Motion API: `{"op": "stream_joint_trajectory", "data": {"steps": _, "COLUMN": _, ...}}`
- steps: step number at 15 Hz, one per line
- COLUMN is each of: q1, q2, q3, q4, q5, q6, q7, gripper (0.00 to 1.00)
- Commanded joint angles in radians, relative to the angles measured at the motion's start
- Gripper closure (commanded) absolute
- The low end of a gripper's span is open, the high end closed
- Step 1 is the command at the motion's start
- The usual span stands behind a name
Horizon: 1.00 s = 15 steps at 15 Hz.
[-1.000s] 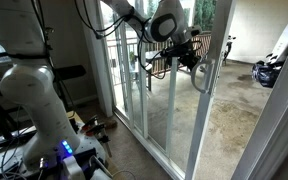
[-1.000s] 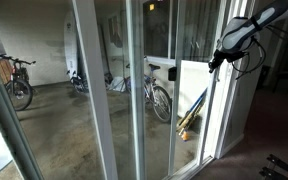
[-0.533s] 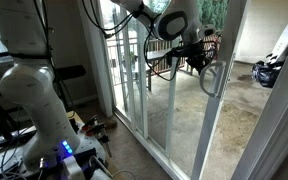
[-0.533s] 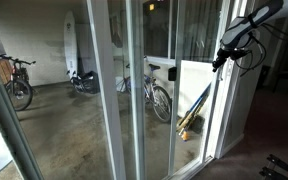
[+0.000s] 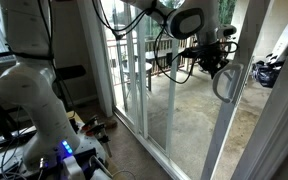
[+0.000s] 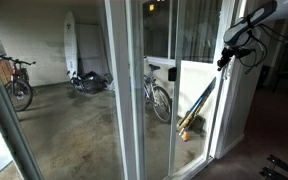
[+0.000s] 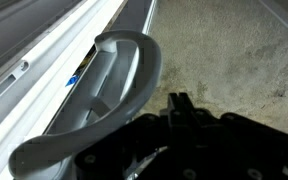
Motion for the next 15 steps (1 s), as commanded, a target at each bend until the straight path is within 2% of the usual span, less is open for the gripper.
{"op": "stream_joint_trajectory", "data": {"steps": 1, "q1": -0.071, "q2": 0.161, "q3": -0.014, "q4": 0.161, "q5": 0.042, "q6": 0.028, "q7": -0.077, "gripper": 0.95}}
{"op": "stream_joint_trajectory", "data": {"steps": 7, "q1": -0.122, "q2": 0.237, "q3": -0.004, "q4": 0.260, "q5": 0.064, "q6": 0.000, "q7": -0.116, "gripper": 0.95}}
{"op": "stream_joint_trajectory", "data": {"steps": 15, "q1": -0.134, "q2": 0.253, "q3": 0.005, "q4": 0.285, "q5": 0.051, "q6": -0.006, "q7": -0.109, "gripper": 0.95}}
